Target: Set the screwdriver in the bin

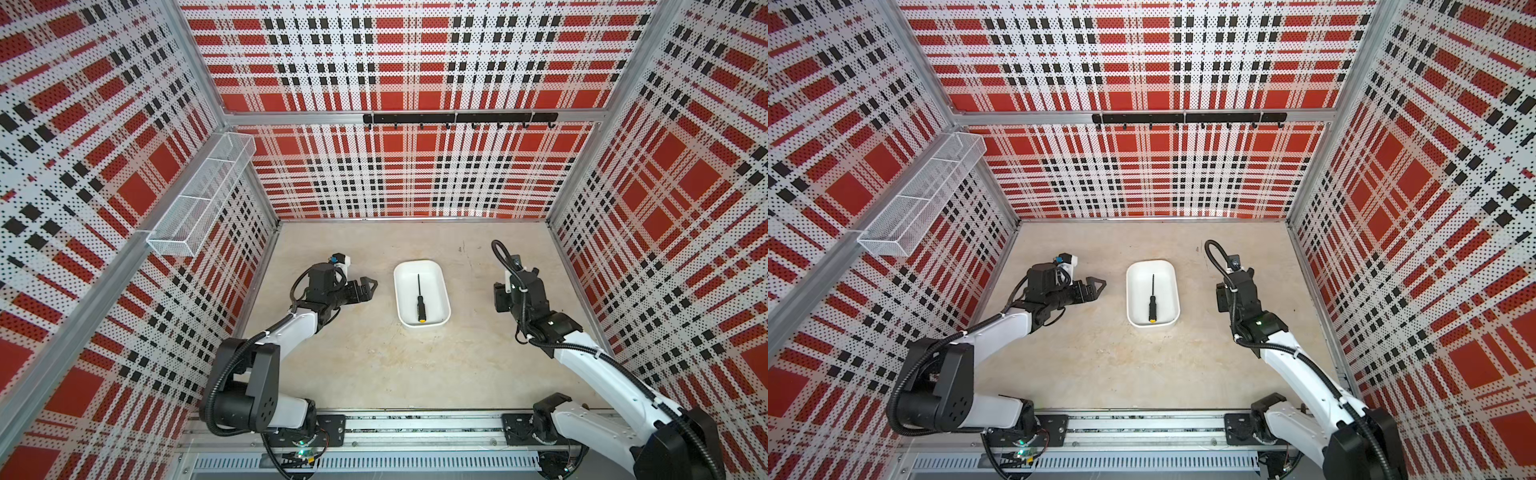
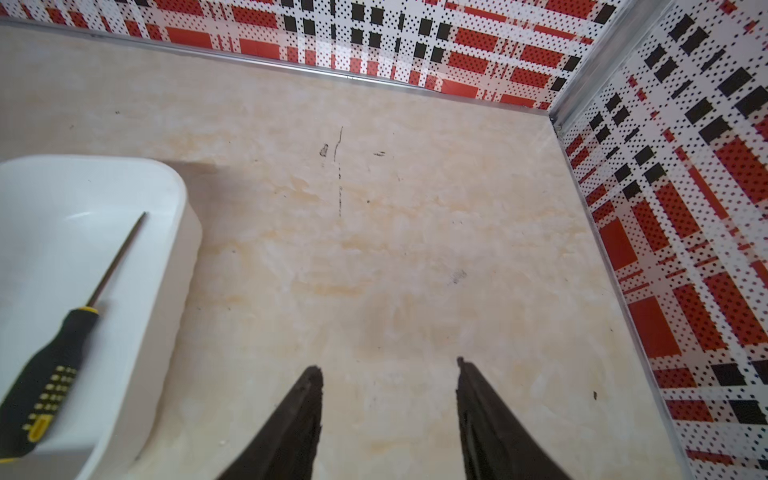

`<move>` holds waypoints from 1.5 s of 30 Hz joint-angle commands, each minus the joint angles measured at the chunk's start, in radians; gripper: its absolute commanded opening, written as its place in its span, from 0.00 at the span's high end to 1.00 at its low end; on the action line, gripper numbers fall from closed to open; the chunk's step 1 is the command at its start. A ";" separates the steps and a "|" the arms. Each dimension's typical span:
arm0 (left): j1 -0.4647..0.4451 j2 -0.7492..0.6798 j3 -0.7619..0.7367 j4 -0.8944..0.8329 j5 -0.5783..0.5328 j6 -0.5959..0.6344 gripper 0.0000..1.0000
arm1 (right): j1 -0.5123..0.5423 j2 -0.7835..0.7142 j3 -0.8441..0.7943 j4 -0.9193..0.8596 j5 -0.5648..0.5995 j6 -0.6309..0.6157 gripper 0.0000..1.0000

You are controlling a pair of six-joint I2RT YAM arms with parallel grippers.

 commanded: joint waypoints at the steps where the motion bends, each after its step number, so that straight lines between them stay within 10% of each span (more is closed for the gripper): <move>1: 0.008 -0.027 0.032 -0.020 -0.051 0.034 0.02 | -0.048 -0.069 -0.102 0.269 -0.041 -0.103 0.42; 6: 0.012 -0.086 0.043 -0.045 -0.151 0.077 0.02 | -0.160 -0.048 -0.197 0.445 -0.128 -0.075 0.00; 20: 0.112 -0.377 -0.149 0.216 -0.454 0.155 0.02 | -0.311 0.242 -0.369 1.055 -0.260 -0.031 0.00; 32: 0.175 -0.360 -0.376 0.617 -0.554 0.265 0.02 | -0.338 0.587 -0.421 1.521 -0.276 -0.045 0.00; 45: 0.197 -0.202 -0.542 1.024 -0.526 0.293 0.02 | -0.347 0.573 -0.422 1.493 -0.288 -0.037 0.00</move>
